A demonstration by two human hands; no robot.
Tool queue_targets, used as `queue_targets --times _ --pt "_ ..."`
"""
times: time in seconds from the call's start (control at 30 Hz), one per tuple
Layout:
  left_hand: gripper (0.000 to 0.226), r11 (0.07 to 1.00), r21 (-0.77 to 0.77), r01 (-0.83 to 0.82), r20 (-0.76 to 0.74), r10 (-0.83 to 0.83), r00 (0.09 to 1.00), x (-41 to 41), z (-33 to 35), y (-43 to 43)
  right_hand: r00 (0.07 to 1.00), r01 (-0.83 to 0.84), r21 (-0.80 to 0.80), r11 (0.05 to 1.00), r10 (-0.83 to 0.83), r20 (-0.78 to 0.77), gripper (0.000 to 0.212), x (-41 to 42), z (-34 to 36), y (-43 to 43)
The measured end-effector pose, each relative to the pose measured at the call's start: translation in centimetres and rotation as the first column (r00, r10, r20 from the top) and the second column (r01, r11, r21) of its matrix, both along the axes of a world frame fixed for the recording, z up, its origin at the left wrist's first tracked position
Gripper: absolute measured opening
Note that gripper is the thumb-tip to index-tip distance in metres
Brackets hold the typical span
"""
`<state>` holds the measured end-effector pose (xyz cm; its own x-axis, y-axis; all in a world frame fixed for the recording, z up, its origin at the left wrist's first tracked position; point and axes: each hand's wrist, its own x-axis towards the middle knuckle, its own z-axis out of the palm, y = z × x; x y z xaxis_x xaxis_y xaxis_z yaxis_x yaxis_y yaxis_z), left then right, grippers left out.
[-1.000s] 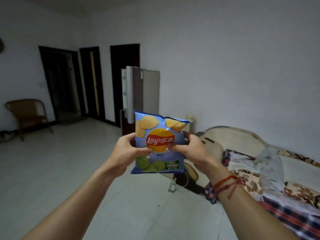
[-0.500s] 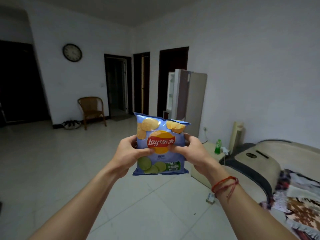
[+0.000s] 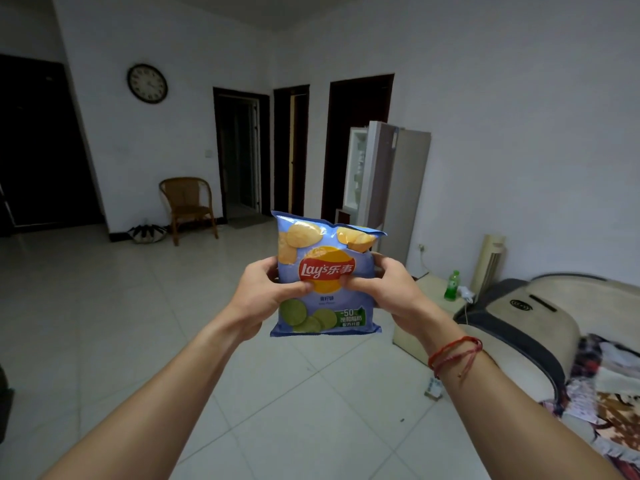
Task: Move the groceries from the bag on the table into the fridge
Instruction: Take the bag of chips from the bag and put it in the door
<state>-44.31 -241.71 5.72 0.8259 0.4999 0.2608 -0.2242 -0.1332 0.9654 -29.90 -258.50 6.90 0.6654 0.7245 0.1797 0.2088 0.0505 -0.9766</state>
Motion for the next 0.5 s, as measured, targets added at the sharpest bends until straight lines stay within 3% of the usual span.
queue_targets --times 0.3,0.5 --pt "0.035 0.999 -0.031 -0.034 -0.038 0.032 0.999 6.6 -2.8 7.9 1.000 0.021 -0.041 0.999 -0.021 0.006 0.035 6.9 -2.6 8.2" --pt "0.038 0.998 -0.042 -0.055 -0.044 0.053 0.998 15.5 -4.2 15.4 0.999 0.037 -0.075 0.996 -0.036 0.012 0.040 16.6 -4.6 16.3"
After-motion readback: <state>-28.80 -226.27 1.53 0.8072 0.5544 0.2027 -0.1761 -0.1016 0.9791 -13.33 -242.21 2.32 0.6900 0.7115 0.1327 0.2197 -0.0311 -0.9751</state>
